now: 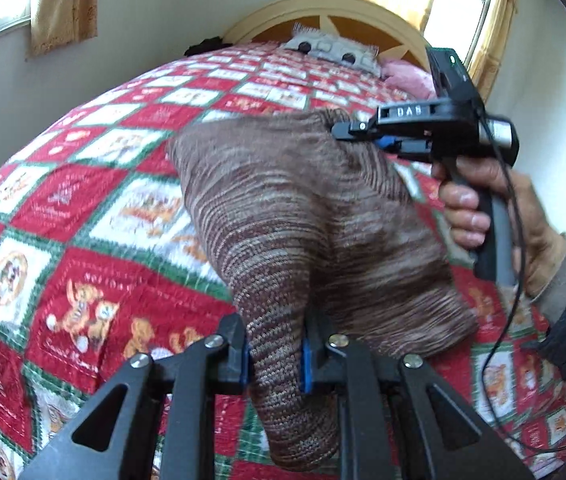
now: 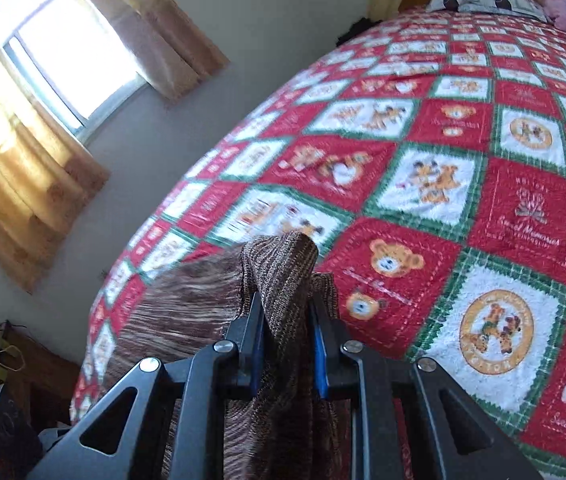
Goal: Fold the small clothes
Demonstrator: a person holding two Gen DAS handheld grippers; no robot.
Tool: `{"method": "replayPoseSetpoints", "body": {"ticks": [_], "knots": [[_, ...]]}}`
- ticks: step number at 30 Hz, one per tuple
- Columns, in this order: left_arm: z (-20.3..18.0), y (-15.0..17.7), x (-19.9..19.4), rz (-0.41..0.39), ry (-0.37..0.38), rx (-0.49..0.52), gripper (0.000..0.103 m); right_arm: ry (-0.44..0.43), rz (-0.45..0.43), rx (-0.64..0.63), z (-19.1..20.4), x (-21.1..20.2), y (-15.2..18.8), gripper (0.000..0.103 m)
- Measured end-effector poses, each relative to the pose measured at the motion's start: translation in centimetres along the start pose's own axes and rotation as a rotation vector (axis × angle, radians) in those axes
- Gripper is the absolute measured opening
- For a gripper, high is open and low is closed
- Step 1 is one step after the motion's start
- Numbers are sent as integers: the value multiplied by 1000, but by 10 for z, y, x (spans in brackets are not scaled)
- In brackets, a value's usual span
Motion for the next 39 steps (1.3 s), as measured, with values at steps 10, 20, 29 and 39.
{"method": "replayPoseSetpoints", "body": {"ticks": [10, 20, 29, 39], "knots": [[8, -11, -22, -62, -111, 36, 61, -19, -51, 44, -29, -78, 37, 40], [60, -40, 3, -58, -251, -6, 82, 24, 49, -144, -1, -125, 175, 40], [55, -23, -10, -64, -224, -58, 83, 95, -48, -178, -2, -142, 188, 5], [44, -17, -10, -33, -274, 14, 88, 233, -71, -173, -19, -147, 176, 29]]}}
Point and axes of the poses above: each gripper's, at about its wrist camera, not at the fingertips, and x roughly the way its jaws point, z to its left, y to its underside, the point moved 8 cm from there along x, roughly the way its jaws point, and after that the axes turned 15 degrees about x, right-handed, at the moved point
